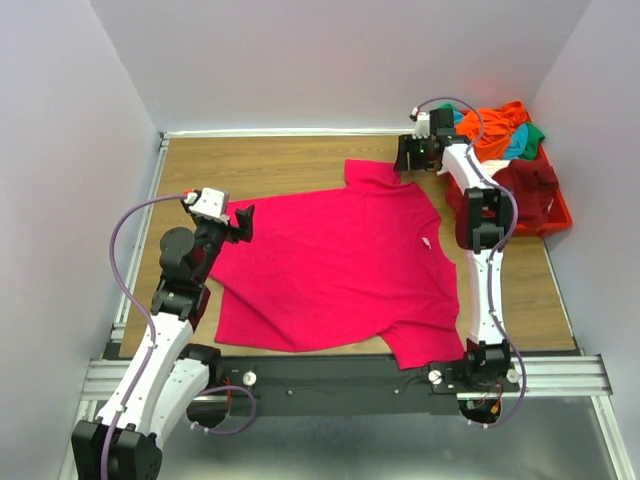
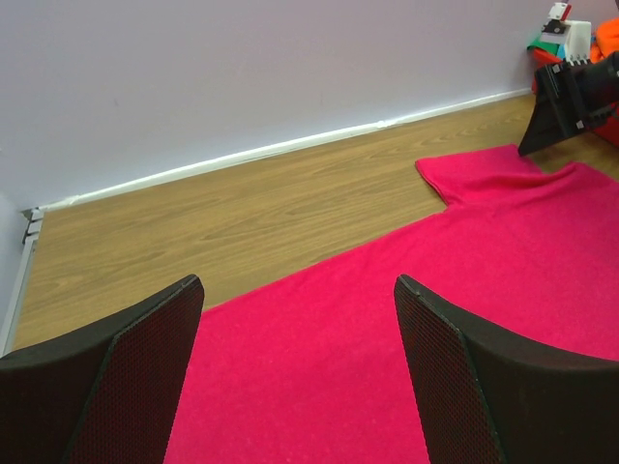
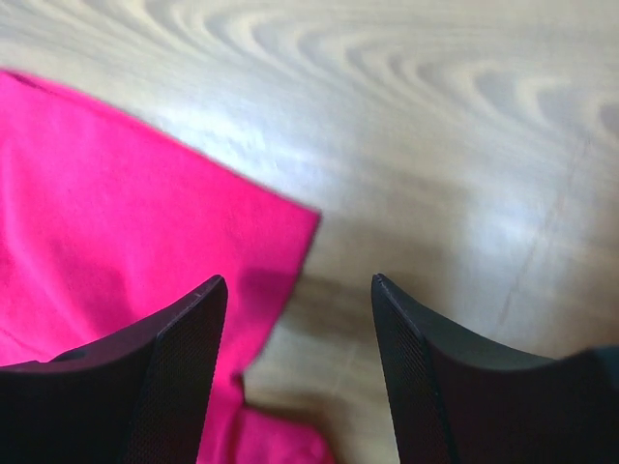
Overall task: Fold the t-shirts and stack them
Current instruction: Flatten the tshirt out
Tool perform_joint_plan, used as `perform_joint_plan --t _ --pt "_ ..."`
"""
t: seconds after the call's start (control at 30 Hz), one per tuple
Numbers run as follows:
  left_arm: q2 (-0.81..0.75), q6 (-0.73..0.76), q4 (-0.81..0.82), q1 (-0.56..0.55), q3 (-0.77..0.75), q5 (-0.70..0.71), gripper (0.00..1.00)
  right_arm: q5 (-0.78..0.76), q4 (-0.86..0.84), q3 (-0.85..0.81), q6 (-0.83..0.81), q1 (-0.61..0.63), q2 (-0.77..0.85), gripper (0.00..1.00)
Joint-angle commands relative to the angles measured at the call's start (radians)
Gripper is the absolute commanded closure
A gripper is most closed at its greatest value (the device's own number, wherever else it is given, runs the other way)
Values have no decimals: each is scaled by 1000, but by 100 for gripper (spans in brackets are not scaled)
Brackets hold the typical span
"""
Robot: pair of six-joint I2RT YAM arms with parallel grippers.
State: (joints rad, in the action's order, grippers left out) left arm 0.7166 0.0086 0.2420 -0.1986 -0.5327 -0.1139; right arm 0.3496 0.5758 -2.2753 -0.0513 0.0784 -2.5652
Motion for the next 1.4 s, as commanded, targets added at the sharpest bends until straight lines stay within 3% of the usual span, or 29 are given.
perform_joint_plan --t 0.0,0.2,0.57,0.7,0.77,1.03,1.13,1.27,1.37 --pt "3 8 3 -2 -24 -17 12 43 27 -62 45 8 -98 33" --pt "23 10 6 -4 -29 -17 13 63 27 -104 44 8 -135 42" --pt "34 8 6 -4 -29 -17 13 78 48 -108 25 26 -162 74" --pt "34 10 8 -4 -30 -18 13 51 52 -110 21 24 -161 80" --pt "32 10 6 -4 -29 -18 12 37 56 -113 14 24 -162 99" --pt "60 -6 22 -2 -33 5 13 -20 56 -200 -25 24 -116 99" --pt "115 -99 31 43 -50 11 14 -21 50 -216 -39 24 -76 100" --pt "263 -192 17 166 -127 -49 34 6 27 -184 -38 23 -4 100" --pt "459 -261 57 278 -215 -136 44 31 19 -165 -29 24 29 100"
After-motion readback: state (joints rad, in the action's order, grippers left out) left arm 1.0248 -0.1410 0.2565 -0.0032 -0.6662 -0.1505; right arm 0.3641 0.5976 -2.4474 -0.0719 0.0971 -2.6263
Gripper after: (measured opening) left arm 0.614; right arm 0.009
